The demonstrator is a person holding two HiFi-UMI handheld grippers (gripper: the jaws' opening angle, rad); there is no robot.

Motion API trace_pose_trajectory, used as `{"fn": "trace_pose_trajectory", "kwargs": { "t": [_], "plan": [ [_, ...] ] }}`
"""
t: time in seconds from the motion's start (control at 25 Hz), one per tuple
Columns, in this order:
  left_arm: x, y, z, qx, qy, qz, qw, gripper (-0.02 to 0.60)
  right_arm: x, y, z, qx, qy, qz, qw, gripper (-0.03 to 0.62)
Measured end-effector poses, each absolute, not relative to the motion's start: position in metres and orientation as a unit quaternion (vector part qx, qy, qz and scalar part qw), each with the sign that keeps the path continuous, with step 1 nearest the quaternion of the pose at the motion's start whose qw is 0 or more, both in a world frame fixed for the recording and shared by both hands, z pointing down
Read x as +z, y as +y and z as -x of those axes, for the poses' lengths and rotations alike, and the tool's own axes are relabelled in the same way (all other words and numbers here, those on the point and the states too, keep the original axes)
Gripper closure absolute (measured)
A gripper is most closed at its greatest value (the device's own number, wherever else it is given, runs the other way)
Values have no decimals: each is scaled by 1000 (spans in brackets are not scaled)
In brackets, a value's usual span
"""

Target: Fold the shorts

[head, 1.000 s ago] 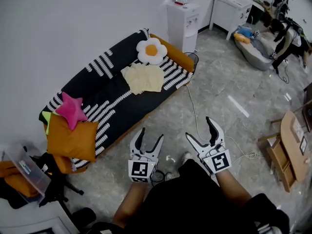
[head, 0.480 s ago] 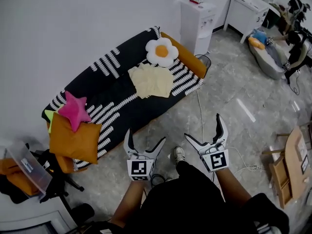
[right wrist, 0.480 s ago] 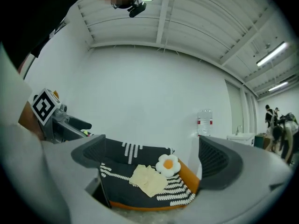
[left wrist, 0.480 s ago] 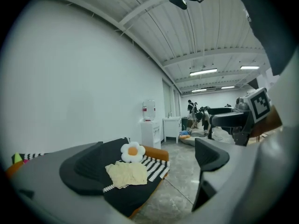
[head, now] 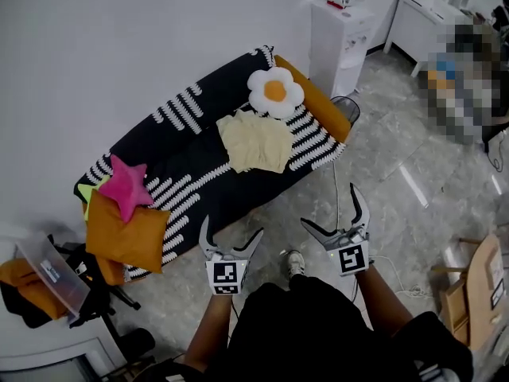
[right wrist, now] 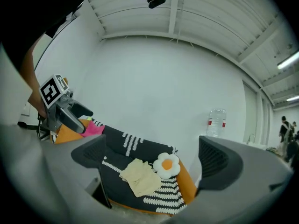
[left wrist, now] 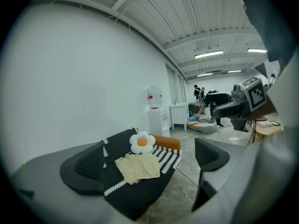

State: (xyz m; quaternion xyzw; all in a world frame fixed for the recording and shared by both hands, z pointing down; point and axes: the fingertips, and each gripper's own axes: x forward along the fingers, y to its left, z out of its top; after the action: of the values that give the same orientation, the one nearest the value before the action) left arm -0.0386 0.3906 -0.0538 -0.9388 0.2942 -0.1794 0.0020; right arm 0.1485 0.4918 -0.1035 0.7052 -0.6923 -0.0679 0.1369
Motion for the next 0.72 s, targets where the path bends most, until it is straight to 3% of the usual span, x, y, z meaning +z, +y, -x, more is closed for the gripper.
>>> {"fn": "trace_pose_trajectory", "kwargs": {
  "t": [0.28, 0.72],
  "plan": [
    [-36, 357, 35, -204, 313, 928, -2, -11, -91, 454, -180, -67, -690, -707, 140, 2],
    [-14, 277, 11, -216, 288, 933, -17, 27, -62, 365, -196, -70, -698, -678, 219, 2]
  ]
}}
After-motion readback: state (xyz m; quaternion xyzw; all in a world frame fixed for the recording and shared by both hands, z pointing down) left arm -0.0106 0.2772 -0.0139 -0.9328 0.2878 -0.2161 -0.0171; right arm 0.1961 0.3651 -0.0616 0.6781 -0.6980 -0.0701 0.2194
